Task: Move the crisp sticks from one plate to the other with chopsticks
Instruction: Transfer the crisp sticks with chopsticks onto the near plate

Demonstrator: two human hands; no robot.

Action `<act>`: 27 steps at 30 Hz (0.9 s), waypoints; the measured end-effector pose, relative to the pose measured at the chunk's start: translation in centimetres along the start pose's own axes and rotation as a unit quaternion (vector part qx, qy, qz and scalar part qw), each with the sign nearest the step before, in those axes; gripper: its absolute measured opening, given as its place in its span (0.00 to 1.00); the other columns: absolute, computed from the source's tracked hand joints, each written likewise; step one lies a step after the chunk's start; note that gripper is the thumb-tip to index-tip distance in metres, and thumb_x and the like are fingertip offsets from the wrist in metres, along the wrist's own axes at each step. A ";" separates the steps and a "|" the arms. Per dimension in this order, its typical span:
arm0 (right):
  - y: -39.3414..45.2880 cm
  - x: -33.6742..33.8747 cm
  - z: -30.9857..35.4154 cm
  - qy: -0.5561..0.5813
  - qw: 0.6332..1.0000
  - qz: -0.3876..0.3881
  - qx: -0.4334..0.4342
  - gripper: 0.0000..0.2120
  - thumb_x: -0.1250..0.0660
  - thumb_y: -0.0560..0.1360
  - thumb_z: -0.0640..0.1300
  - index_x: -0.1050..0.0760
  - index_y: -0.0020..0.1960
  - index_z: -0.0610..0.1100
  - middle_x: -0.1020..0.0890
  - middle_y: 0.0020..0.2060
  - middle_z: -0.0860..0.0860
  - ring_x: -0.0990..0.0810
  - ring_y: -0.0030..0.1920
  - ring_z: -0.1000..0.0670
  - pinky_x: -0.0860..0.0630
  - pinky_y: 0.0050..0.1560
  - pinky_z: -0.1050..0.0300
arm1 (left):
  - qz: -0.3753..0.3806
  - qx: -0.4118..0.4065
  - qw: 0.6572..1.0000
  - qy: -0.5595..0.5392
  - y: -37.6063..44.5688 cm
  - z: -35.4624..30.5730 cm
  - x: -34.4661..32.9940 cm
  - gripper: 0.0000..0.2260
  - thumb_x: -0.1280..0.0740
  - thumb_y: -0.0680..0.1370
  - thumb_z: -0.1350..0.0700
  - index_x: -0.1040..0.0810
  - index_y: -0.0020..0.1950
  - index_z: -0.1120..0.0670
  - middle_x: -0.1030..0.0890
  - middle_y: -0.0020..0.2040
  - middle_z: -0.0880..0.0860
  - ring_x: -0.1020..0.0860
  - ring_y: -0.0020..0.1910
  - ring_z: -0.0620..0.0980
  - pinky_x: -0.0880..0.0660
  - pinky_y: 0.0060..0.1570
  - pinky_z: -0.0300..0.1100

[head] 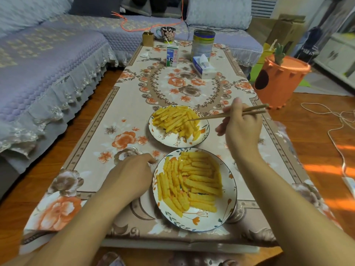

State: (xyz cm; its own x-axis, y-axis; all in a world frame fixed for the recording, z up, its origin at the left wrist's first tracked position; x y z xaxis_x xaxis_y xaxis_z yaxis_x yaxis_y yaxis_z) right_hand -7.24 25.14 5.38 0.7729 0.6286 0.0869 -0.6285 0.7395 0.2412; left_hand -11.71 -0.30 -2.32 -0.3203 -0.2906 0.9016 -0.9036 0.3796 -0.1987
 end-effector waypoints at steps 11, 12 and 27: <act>-5.2 2.8 3.6 -0.034 0.978 0.203 -0.023 0.23 0.41 0.86 0.48 0.21 0.39 0.35 0.25 0.21 0.39 0.26 0.19 0.44 0.31 0.21 0.58 | -0.014 -0.001 1.000 0.026 -0.4 0.3 0.2 0.16 0.45 0.83 0.53 0.24 0.67 0.42 0.20 0.66 0.49 0.22 0.60 0.55 0.22 0.56 0.52; -5.6 2.7 3.5 -0.050 0.974 0.221 -0.015 0.23 0.41 0.85 0.48 0.21 0.38 0.36 0.24 0.22 0.38 0.26 0.19 0.43 0.31 0.22 0.58 | -0.013 0.001 1.000 0.029 -0.4 0.3 0.1 0.16 0.45 0.83 0.53 0.24 0.67 0.42 0.20 0.66 0.49 0.22 0.61 0.55 0.22 0.56 0.52; 0.5 3.9 0.0 -0.053 0.996 0.066 -0.017 0.21 0.40 0.86 0.50 0.19 0.44 0.36 0.23 0.28 0.43 0.22 0.23 0.46 0.24 0.25 0.51 | -0.026 -0.026 0.994 0.103 -0.8 -0.8 -0.4 0.15 0.44 0.82 0.54 0.24 0.65 0.45 0.18 0.60 0.49 0.20 0.56 0.56 0.21 0.48 0.50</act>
State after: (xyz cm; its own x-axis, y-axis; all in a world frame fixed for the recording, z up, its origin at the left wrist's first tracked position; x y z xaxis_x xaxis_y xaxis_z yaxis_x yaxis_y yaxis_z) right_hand -4.54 28.00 5.84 0.6875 0.6928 0.2175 -0.7260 0.6616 0.1875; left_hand -10.65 0.21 -2.26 -0.2033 -0.1270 0.9708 -0.8996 0.4156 -0.1340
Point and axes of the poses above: each hand's wrist, its own y-axis towards the middle knuckle, its own x-axis out of the back of the hand, z = x × y, the point moved 3 cm from there along y, towards the middle knuckle
